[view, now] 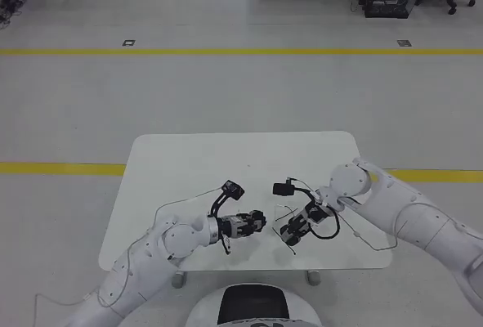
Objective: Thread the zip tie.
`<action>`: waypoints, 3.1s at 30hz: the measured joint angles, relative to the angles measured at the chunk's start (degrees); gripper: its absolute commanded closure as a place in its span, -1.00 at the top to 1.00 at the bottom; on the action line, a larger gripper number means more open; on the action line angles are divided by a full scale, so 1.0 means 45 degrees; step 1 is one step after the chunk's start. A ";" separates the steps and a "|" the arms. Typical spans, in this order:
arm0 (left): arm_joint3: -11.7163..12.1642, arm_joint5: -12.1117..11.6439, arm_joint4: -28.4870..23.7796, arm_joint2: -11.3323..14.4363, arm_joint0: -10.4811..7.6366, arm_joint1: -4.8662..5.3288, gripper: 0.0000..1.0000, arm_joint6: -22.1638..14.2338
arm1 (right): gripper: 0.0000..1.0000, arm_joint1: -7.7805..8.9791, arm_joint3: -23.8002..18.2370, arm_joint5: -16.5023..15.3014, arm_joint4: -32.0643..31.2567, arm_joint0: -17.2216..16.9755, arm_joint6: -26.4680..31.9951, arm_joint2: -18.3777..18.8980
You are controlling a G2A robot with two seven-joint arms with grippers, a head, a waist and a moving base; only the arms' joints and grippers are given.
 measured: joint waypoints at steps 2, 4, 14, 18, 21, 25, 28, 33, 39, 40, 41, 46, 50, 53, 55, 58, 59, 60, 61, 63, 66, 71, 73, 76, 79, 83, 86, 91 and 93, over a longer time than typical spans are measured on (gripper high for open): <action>-0.0004 0.0000 0.0055 0.0049 -0.0011 0.0027 -1.00 0.0059 | -1.00 -0.0041 0.0035 0.0004 -0.0064 -0.0034 0.0049 0.0058; -0.0006 0.0000 0.0120 0.0120 -0.0032 0.0049 -1.00 0.0096 | -1.00 -0.0075 0.0064 0.0003 -0.0125 -0.0076 0.0082 0.0122; 0.0024 0.0000 0.0123 0.0407 -0.0168 0.0129 -1.00 0.0239 | -1.00 -0.0168 0.0154 -0.0040 -0.0409 -0.0283 0.0202 0.0466; 0.0083 0.0000 0.0039 0.0535 -0.0251 0.0138 -1.00 0.0272 | -1.00 -0.0216 0.0152 -0.0045 -0.0492 -0.0371 0.0239 0.0580; 0.0120 0.0000 -0.0017 0.0615 -0.0314 0.0150 -1.00 0.0284 | -1.00 -0.0260 0.0164 -0.0051 -0.0546 -0.0420 0.0285 0.0662; 0.0163 0.0000 -0.0090 0.0703 -0.0382 0.0171 -1.00 0.0321 | -1.00 -0.0326 0.0187 -0.0038 -0.0628 -0.0471 0.0358 0.0769; 0.0193 0.0000 -0.0140 0.0756 -0.0423 0.0187 -1.00 0.0336 | -1.00 -0.0371 0.0214 -0.0029 -0.0687 -0.0510 0.0408 0.0841; 0.0200 0.0000 -0.0222 0.0818 -0.0468 0.0200 -1.00 0.0292 | -1.00 -0.0435 0.0254 -0.0036 -0.0773 -0.0579 0.0468 0.0962; 0.0200 0.0000 -0.0219 0.0816 -0.0467 0.0200 -1.00 0.0292 | -1.00 -0.0501 0.0322 -0.0043 -0.0869 -0.0660 0.0565 0.1118; 0.0200 0.0000 -0.0219 0.0816 -0.0467 0.0200 -1.00 0.0292 | -1.00 -0.0515 0.0341 -0.0045 -0.0886 -0.0674 0.0585 0.1149; 0.0200 0.0000 -0.0219 0.0816 -0.0467 0.0200 -1.00 0.0292 | -1.00 -0.0525 0.0355 -0.0051 -0.0896 -0.0686 0.0600 0.1172; 0.0200 0.0000 -0.0219 0.0816 -0.0467 0.0200 -1.00 0.0293 | -1.00 -0.0587 0.0446 -0.0088 -0.0958 -0.0750 0.0686 0.1285; 0.0200 0.0000 -0.0219 0.0816 -0.0467 0.0200 -1.00 0.0293 | -1.00 -0.0639 0.0494 -0.0134 -0.1007 -0.0789 0.0731 0.1369; 0.0200 0.0000 -0.0219 0.0816 -0.0467 0.0200 -1.00 0.0293 | -1.00 -0.0678 0.0504 -0.0142 -0.1074 -0.0808 0.0768 0.1428; 0.0200 0.0000 -0.0219 0.0816 -0.0467 0.0200 -1.00 0.0293 | -1.00 -0.0703 0.0513 -0.0135 -0.1119 -0.0822 0.0796 0.1469; 0.0200 0.0000 -0.0219 0.0816 -0.0467 0.0200 -1.00 0.0293 | -1.00 -0.0741 0.0507 -0.0114 -0.1161 -0.0847 0.0843 0.1522; 0.0200 0.0000 -0.0219 0.0816 -0.0467 0.0200 -1.00 0.0293 | -1.00 -0.0752 0.0504 -0.0110 -0.1172 -0.0855 0.0855 0.1538; 0.0200 0.0000 -0.0219 0.0816 -0.0467 0.0200 -1.00 0.0293 | -1.00 -0.0762 0.0504 -0.0107 -0.1185 -0.0863 0.0866 0.1555; 0.0200 0.0000 -0.0219 0.0816 -0.0467 0.0200 -1.00 0.0293 | -1.00 -0.0776 0.0505 -0.0104 -0.1200 -0.0874 0.0877 0.1578; 0.0200 0.0000 -0.0219 0.0816 -0.0467 0.0200 -1.00 0.0293 | -1.00 -0.0798 0.0512 -0.0095 -0.1223 -0.0889 0.0896 0.1612; 0.0200 0.0000 -0.0219 0.0816 -0.0467 0.0200 -1.00 0.0293 | -1.00 -0.0835 0.0530 -0.0058 -0.1261 -0.0909 0.0934 0.1661; 0.0200 0.0000 -0.0219 0.0816 -0.0467 0.0200 -1.00 0.0293 | -1.00 -0.0908 0.0574 -0.0003 -0.1321 -0.0933 0.0994 0.1732; 0.0200 0.0000 -0.0219 0.0816 -0.0467 0.0200 -1.00 0.0293 | -1.00 -0.0939 0.0594 0.0023 -0.1356 -0.0940 0.1020 0.1755; 0.0200 0.0000 -0.0219 0.0816 -0.0467 0.0200 -1.00 0.0293 | -1.00 -0.0980 0.0626 0.0064 -0.1401 -0.0958 0.1060 0.1788; 0.0200 0.0000 -0.0219 0.0816 -0.0467 0.0200 -1.00 0.0293 | -1.00 -0.1018 0.0662 0.0095 -0.1453 -0.0985 0.1085 0.1817; 0.0200 0.0000 -0.0219 0.0816 -0.0467 0.0200 -1.00 0.0293 | -1.00 -0.1048 0.0659 0.0079 -0.1524 -0.1039 0.1081 0.1882; 0.0200 0.0000 -0.0219 0.0816 -0.0467 0.0200 -1.00 0.0293 | -1.00 -0.1040 0.0572 0.0044 -0.1582 -0.1100 0.1080 0.1969; 0.0200 0.0000 -0.0219 0.0816 -0.0467 0.0200 -1.00 0.0293 | -1.00 -0.1007 0.0469 0.0115 -0.1709 -0.1206 0.1118 0.2125; 0.0200 0.0000 -0.0219 0.0816 -0.0467 0.0200 -1.00 0.0293 | -1.00 -0.0996 0.0446 0.0136 -0.1739 -0.1245 0.1131 0.2180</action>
